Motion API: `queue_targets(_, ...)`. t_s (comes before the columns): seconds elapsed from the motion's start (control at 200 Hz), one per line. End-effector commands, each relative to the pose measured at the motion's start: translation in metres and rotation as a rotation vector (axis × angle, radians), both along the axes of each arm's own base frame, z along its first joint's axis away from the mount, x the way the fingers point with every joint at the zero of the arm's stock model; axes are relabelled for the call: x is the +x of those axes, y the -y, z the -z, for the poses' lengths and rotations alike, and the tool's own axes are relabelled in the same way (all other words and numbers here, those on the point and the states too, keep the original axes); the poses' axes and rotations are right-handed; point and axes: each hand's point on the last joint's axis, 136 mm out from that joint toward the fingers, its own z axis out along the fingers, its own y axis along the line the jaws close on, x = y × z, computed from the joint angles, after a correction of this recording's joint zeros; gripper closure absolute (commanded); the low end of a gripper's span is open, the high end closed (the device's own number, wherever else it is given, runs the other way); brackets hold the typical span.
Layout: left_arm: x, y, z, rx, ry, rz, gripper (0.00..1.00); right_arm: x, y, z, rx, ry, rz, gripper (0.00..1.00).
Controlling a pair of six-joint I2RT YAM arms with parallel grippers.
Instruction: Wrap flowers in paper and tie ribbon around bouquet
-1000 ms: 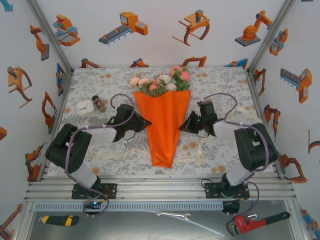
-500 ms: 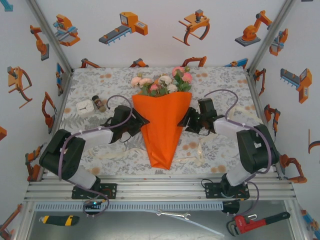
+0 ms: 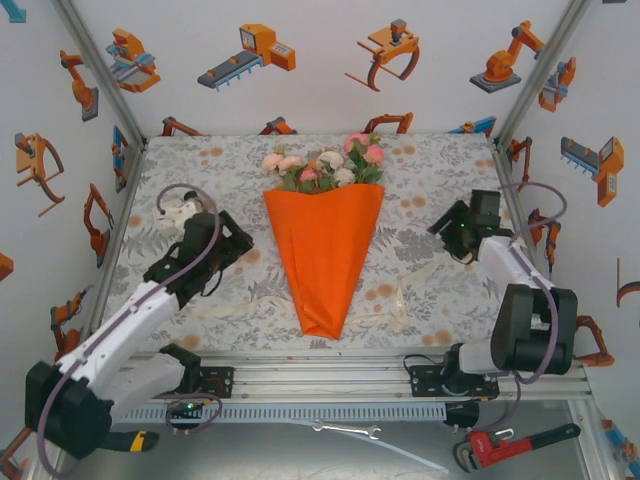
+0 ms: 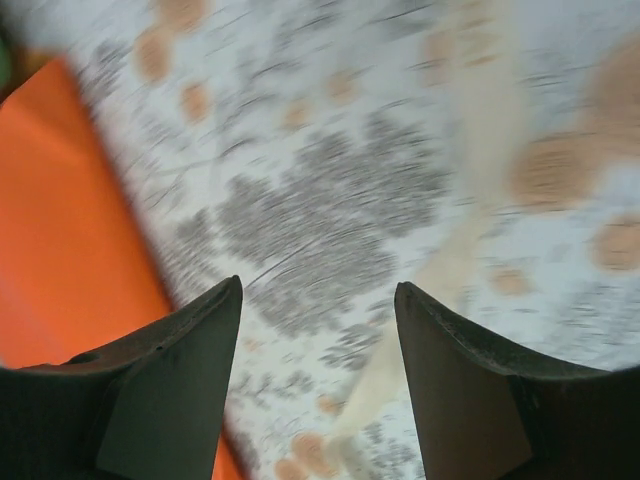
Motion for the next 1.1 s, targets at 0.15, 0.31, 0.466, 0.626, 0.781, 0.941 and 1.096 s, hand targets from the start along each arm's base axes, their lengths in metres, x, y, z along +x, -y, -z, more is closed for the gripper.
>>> queue_targets(0.15,-0.062,-0.064,0.047,0.074,-0.166,-0.164,0.21,0.005,0.015,0.04,-0.017,-0.157,-0.013,0.44)
queue_targets(0.31,-0.079,-0.076,0.06,0.046,-0.233,-0.224,0.17,0.019,0.023,0.045,-0.045,-0.14,-0.002,0.67)
queue_targets(0.466,-0.087,-0.078,0.077,-0.043,-0.319,-0.238,0.14,0.047,0.028,0.01,-0.064,-0.023,-0.017,1.0)
queue_targets(0.626,-0.099,-0.093,0.104,-0.162,-0.441,-0.361,0.15,0.069,0.036,-0.066,-0.079,0.205,0.028,1.0)
queue_targets(0.781,-0.11,-0.113,0.125,-0.183,-0.497,-0.52,0.16,0.073,0.018,-0.09,0.038,0.323,0.013,1.0)
queue_targets(0.941,-0.11,-0.109,0.15,-0.262,-0.54,-0.591,0.23,0.068,-0.003,-0.085,0.127,0.35,-0.038,1.0)
queue_targets(1.096,-0.101,-0.113,0.164,-0.254,-0.554,-0.619,0.43,0.064,-0.012,-0.091,0.143,0.358,-0.085,1.0)
